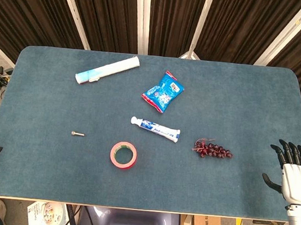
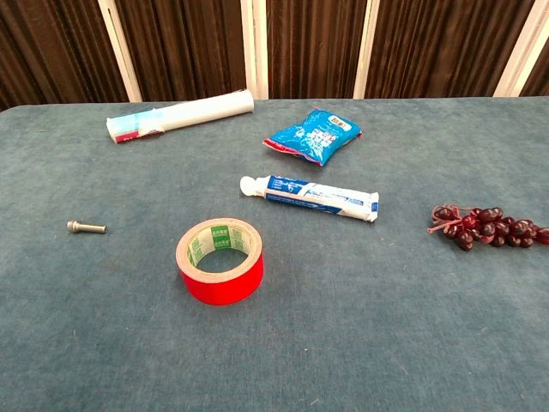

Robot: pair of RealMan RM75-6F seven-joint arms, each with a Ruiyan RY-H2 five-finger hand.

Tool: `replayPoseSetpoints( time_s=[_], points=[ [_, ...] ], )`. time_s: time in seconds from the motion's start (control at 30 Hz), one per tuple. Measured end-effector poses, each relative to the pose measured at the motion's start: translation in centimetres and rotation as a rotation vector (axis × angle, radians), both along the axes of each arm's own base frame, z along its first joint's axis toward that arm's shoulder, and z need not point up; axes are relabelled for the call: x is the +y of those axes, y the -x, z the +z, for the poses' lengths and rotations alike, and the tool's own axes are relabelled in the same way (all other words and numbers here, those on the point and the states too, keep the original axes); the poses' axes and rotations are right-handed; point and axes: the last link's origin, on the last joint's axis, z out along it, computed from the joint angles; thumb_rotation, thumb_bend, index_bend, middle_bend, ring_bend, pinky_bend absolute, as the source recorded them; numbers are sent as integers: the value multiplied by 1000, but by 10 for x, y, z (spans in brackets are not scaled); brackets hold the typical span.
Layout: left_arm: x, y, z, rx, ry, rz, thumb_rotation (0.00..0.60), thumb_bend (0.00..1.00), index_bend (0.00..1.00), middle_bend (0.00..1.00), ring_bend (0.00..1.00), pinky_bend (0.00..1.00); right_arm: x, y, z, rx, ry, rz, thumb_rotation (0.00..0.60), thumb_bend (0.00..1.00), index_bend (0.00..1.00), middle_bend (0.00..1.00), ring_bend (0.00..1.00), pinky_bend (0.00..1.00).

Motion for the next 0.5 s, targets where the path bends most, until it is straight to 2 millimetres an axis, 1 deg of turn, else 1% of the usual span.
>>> replayPoseSetpoints(
  time_s=[0.37, 0.5],
  points=[
    [-3, -4, 1, -12, -14, -22, 600, 282, 174, 915, 869, 1000, 1, -3, -2, 2, -4, 9, 600, 214, 204, 115, 70, 0],
    [-2, 0, 0, -16, -5, -1, 600, 283, 175, 914, 869, 1000, 2, -2, -3, 7, -12, 3, 600, 214, 204, 115, 70, 0]
  ],
)
